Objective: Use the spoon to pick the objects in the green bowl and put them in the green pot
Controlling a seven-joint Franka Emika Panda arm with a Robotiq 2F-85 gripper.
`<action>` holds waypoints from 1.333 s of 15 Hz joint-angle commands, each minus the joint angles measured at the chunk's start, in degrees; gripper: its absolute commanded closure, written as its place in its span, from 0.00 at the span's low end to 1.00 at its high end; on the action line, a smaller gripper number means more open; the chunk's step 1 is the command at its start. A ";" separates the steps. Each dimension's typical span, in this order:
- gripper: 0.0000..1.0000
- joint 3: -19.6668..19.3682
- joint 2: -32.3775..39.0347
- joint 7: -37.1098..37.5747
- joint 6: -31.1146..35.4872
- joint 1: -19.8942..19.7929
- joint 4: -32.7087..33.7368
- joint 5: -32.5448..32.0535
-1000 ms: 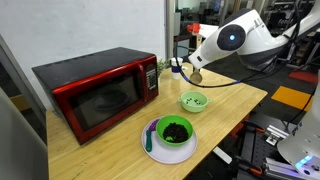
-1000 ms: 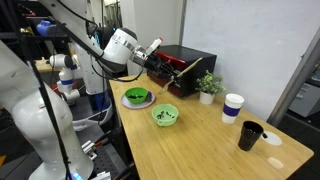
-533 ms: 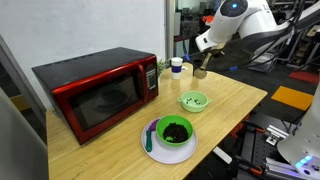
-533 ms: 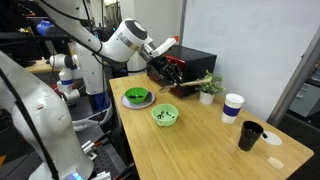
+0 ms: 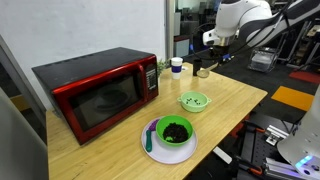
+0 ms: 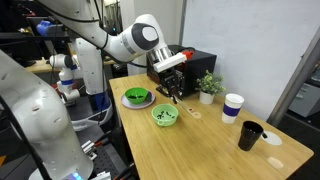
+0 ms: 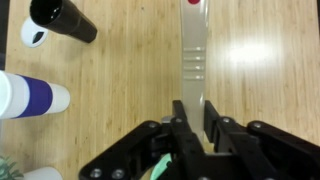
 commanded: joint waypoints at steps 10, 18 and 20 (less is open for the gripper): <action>0.94 -2.09 11.81 9.19 2.31 -7.09 5.76 30.39; 0.94 -1.01 18.73 26.76 13.84 -8.92 7.28 39.76; 0.94 -0.66 20.59 33.69 17.77 -9.49 7.38 38.60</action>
